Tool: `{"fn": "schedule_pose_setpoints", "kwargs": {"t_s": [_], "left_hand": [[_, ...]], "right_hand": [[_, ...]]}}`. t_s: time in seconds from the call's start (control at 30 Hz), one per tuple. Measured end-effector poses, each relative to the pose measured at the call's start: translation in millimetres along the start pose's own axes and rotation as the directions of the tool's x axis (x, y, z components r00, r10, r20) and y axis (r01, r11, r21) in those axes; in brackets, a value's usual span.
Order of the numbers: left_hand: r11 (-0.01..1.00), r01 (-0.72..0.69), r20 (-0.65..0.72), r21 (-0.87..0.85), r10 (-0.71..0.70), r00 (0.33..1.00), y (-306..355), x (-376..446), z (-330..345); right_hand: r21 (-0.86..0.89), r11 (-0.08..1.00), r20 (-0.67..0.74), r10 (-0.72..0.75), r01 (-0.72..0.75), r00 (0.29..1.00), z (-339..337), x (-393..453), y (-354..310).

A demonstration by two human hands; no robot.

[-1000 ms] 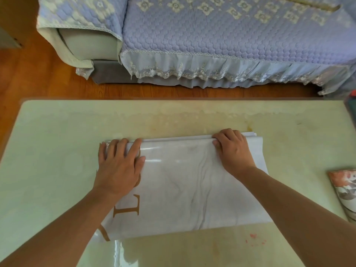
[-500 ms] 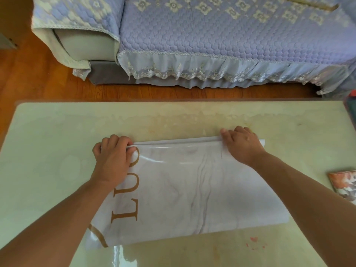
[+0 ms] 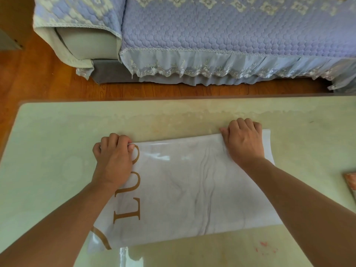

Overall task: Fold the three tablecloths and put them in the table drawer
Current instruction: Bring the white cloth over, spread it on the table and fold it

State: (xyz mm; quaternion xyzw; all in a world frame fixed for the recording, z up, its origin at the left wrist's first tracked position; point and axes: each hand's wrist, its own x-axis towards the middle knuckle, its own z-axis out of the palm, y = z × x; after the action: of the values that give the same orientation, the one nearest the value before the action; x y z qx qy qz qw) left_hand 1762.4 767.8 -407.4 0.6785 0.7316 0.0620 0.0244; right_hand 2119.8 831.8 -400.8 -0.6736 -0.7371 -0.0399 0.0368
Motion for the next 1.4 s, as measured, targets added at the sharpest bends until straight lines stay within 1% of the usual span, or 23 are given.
{"fn": "schedule_pose_setpoints", "kwargs": {"t_s": [0.1,0.2,0.27,0.33,0.4,0.5,0.57,0.67,0.7,0.73,0.77,0.8,0.87,0.9,0.97,1.03,1.1,1.17,1.23,1.3,1.33,1.4], "left_hand": [[0.996,-0.015,0.029,0.088,0.012,1.0,0.5,-0.6,0.8],[0.989,-0.022,0.038,0.144,0.017,0.999,14.5,-2.1,-12.6],[0.985,-0.103,0.037,0.141,0.099,0.994,25.7,-12.3,-25.1],[0.979,-0.178,0.06,0.104,0.173,0.983,35.6,-45.1,-40.1],[0.984,-0.164,0.109,0.063,0.157,0.982,36.8,-96.7,-44.6],[0.991,-0.124,0.238,0.053,0.108,0.965,26.9,-152.7,-35.2],[0.988,-0.124,0.297,0.088,0.093,0.95,22.3,-158.9,-23.4],[0.983,-0.142,0.294,0.116,0.102,0.95,23.7,-154.1,-14.7],[0.983,-0.144,0.296,0.114,0.105,0.949,23.8,-154.1,-14.5],[0.984,-0.14,0.306,0.114,0.099,0.947,23.0,-154.9,-14.8],[0.984,-0.135,0.311,0.115,0.094,0.946,21.7,-156.4,-14.9],[0.985,-0.131,0.312,0.113,0.09,0.946,20.4,-157.7,-14.7],[0.985,-0.129,0.311,0.115,0.088,0.946,19.4,-158.2,-14.3],[0.984,-0.13,0.3,0.125,0.088,0.95,19.2,-158.5,-13.0],[0.981,-0.128,0.27,0.148,0.085,0.959,17.9,-160.1,-10.1],[0.98,-0.126,0.24,0.155,0.086,0.967,19.3,-159.2,-8.9],[0.981,-0.126,0.229,0.145,0.09,0.969,21.0,-159.6,-10.6],[0.982,-0.134,0.213,0.136,0.103,0.972,20.2,-160.4,-11.8],[0.98,-0.137,0.197,0.146,0.107,0.975,20.2,-161.3,-11.3],[0.98,-0.135,0.193,0.146,0.105,0.976,22.7,-161.1,-12.2],[0.979,-0.138,0.195,0.149,0.108,0.975,23.7,-161.1,-12.1],[0.977,-0.15,0.193,0.154,0.119,0.974,23.3,-161.7,-12.2]], "right_hand": [[0.058,0.996,0.02,0.07,-0.071,0.997,9.7,-0.1,-6.6],[0.091,0.993,-0.011,0.073,-0.071,0.997,12.4,-3.1,-4.0],[0.135,0.987,-0.009,0.088,-0.086,0.996,10.6,-1.9,-3.4],[0.156,0.981,0.008,0.113,-0.113,0.994,10.7,-1.5,-5.0],[0.169,0.98,-0.006,0.106,-0.103,0.994,11.5,-0.8,-5.7],[0.212,0.974,-0.05,0.094,-0.081,0.994,14.1,-2.2,-3.6],[0.22,0.971,-0.062,0.107,-0.091,0.992,17.1,-3.1,-4.5],[0.193,0.961,-0.063,0.214,-0.199,0.975,10.0,-4.7,-27.0],[0.228,0.946,-0.055,0.249,-0.23,0.967,2.7,-10.5,-43.9],[0.285,0.933,-0.05,0.243,-0.219,0.969,-6.3,-21.8,-66.4],[0.354,0.921,-0.045,0.188,-0.161,0.981,-15.6,-39.5,-93.8],[0.417,0.906,-0.037,0.096,-0.072,0.995,-22.8,-63.1,-123.5],[0.45,0.889,0.034,-0.114,0.086,0.993,-28.2,-110.0,-172.0],[0.43,0.895,0.095,-0.174,0.117,0.98,-26.9,-127.1,-187.2],[0.368,0.924,0.175,-0.177,0.103,0.969,-17.5,-143.2,-197.0],[0.333,0.939,0.189,-0.159,0.09,0.969,-11.1,-142.5,-185.8],[0.305,0.947,0.182,-0.161,0.1,0.97,-10.3,-149.1,-158.9],[0.265,0.959,0.148,-0.14,0.097,0.979,-10.1,-162.2,-113.4],[0.179,0.982,0.12,-0.084,0.062,0.989,-8.6,-171.1,-54.2],[0.103,0.993,0.132,0.046,-0.06,0.99,-11.3,-169.6,-4.3],[0.083,0.988,0.161,0.118,-0.133,0.98,-13.2,-167.0,12.5],[0.08,0.973,0.234,0.192,-0.216,0.953,-14.1,-164.7,28.2]]}}
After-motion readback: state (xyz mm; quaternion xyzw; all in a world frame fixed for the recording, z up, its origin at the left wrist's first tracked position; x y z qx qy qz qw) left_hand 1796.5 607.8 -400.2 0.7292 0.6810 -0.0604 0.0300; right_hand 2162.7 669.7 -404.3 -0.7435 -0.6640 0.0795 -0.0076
